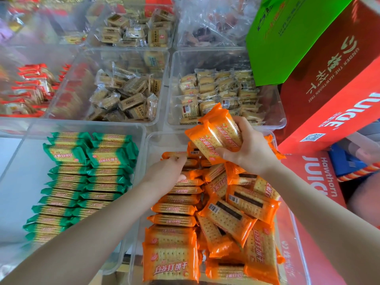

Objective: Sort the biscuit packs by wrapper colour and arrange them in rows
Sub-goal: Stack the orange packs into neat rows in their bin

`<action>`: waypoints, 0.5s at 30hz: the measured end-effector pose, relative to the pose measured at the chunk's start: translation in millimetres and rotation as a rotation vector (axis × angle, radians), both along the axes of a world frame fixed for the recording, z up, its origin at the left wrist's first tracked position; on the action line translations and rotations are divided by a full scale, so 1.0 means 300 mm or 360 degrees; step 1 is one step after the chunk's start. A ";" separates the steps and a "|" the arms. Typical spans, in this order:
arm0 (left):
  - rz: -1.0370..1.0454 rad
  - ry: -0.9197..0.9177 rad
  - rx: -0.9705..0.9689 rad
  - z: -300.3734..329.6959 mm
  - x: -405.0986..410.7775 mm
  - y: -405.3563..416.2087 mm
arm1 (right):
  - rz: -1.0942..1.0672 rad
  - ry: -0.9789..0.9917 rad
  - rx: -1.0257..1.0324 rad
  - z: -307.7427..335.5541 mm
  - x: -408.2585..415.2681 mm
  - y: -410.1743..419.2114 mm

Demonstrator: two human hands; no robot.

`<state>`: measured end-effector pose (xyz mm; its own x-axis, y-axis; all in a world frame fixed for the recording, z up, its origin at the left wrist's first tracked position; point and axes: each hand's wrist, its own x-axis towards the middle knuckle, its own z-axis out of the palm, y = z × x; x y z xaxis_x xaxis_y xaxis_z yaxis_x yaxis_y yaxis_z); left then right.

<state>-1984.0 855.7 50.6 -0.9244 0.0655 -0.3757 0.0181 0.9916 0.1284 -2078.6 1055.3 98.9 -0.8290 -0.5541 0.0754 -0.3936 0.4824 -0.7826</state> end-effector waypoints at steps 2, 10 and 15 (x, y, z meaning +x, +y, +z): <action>-0.0106 0.0076 -0.0055 0.009 0.016 0.007 | -0.0024 -0.0018 -0.0009 0.000 0.000 -0.004; -0.0338 0.0178 -0.0249 -0.030 0.007 0.010 | -0.0033 0.0004 0.0015 0.003 0.000 -0.011; -0.0218 0.0031 -0.0285 -0.033 -0.044 0.013 | -0.0024 0.0009 0.0006 -0.003 -0.004 -0.013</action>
<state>-1997.1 859.5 40.7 -0.9187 0.1248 -0.3747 0.1548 0.9866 -0.0510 -2079.9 1051.4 97.8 -0.8369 -0.5417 0.0781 -0.3906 0.4914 -0.7784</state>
